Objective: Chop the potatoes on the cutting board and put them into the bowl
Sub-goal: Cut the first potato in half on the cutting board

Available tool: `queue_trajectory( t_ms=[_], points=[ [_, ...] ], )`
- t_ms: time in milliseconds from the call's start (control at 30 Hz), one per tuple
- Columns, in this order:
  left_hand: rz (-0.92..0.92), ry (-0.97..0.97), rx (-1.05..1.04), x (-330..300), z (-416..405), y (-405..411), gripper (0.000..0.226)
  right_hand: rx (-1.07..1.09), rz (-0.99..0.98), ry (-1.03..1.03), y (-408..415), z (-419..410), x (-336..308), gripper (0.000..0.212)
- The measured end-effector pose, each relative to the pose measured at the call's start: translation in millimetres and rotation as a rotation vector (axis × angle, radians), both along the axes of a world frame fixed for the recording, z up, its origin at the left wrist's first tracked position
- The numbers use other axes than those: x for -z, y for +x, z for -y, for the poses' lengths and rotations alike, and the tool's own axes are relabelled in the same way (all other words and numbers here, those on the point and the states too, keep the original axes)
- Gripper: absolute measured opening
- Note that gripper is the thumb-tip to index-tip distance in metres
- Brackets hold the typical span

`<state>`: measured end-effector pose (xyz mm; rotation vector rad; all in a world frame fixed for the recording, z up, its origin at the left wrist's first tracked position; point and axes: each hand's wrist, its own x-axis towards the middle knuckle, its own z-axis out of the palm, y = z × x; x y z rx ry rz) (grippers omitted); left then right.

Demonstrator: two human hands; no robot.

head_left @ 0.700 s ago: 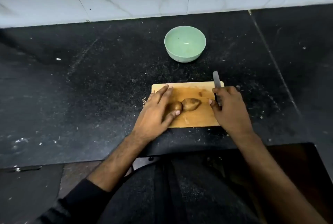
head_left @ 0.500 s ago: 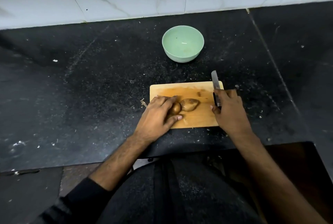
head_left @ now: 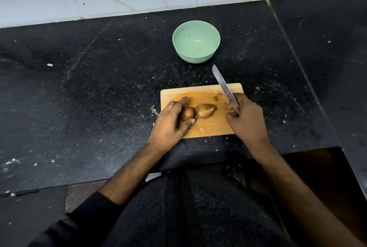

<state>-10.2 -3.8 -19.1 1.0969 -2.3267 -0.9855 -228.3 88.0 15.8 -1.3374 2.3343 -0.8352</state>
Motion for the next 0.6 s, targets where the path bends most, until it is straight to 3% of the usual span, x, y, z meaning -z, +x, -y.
queue_trajectory(
  t_ms=[67,167,367,600],
  points=[
    [0.001,0.003,0.007,2,-2,1,0.072,-0.061,0.003,-0.032,7,2,-3,0.024],
    [-0.01,0.005,0.028,6,-3,4,0.078,-0.144,0.067,-0.018,15,8,-5,0.025],
    [-0.076,-0.01,0.068,14,-1,9,0.077,-0.385,-0.025,0.156,23,14,3,0.057],
    [-0.098,-0.031,0.072,13,1,7,0.055,-0.124,-0.118,0.087,17,20,4,0.052]
  ],
)
